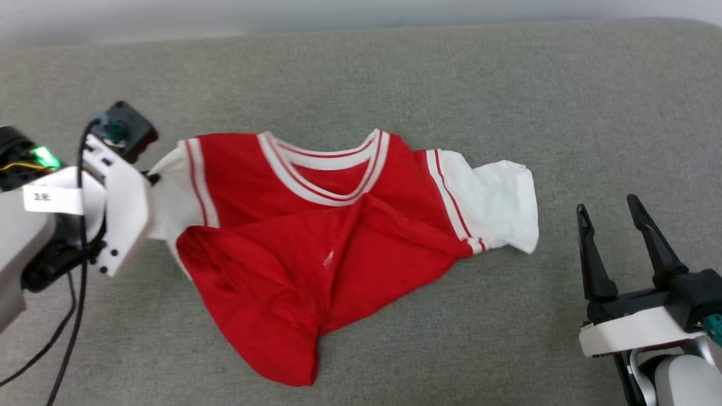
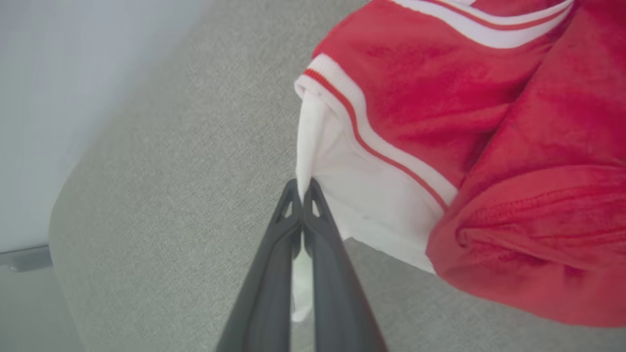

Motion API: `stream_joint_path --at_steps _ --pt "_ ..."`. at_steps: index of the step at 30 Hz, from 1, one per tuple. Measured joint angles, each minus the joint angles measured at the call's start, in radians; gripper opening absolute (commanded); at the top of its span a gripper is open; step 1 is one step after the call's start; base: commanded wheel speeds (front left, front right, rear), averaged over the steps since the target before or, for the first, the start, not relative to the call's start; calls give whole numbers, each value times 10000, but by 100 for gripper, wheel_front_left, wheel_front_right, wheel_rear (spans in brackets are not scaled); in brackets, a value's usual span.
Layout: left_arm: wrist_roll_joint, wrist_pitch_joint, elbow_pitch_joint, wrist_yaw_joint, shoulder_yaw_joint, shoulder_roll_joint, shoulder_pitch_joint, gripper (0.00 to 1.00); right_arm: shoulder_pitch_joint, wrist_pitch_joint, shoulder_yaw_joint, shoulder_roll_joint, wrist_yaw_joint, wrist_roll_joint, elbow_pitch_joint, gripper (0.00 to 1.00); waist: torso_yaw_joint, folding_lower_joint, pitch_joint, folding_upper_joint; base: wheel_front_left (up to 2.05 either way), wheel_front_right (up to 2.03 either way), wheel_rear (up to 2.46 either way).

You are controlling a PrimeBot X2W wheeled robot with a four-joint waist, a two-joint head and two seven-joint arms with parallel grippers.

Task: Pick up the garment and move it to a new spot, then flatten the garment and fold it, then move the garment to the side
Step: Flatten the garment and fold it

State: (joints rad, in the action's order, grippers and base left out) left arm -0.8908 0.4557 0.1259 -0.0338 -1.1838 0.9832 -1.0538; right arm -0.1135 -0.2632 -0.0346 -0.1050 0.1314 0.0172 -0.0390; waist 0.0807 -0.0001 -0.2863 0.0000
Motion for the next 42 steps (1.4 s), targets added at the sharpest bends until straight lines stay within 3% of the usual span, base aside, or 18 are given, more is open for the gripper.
stream_joint_path --at_steps 7,19,20,21,27,31,42 --pt "-228 -468 1983 -48 54 36 299 0 -156 0 -100 -17 0 -84 48 100 341 0 -640 1 0 0 0" --pt "-706 -1289 4725 -385 71 -1087 644 0 -336 0 -130 -102 0 -182 54 100 603 0 -985 0 0 0 0" --pt "-727 -1409 4857 -441 88 -1204 657 43 -331 0 -151 -121 0 -186 38 100 572 0 -931 0 0 0 0" --pt "-690 -1563 4959 -443 82 -1300 656 100 -323 0 -171 -136 0 -188 31 100 534 0 -872 0 0 0 0" --pt "-332 -2391 5187 -454 117 -1636 416 100 -169 0 -192 -184 0 -184 -56 100 221 1 -392 0 0 0 0" --pt "-522 -2290 4932 -560 328 -1459 86 100 -17 0 -188 -190 0 -169 -81 100 -53 0 -96 0 0 0 0" --pt "-2435 466 3494 -662 765 -548 -351 100 190 84 -242 -251 0 -105 79 100 -430 0 44 0 0 0 0"
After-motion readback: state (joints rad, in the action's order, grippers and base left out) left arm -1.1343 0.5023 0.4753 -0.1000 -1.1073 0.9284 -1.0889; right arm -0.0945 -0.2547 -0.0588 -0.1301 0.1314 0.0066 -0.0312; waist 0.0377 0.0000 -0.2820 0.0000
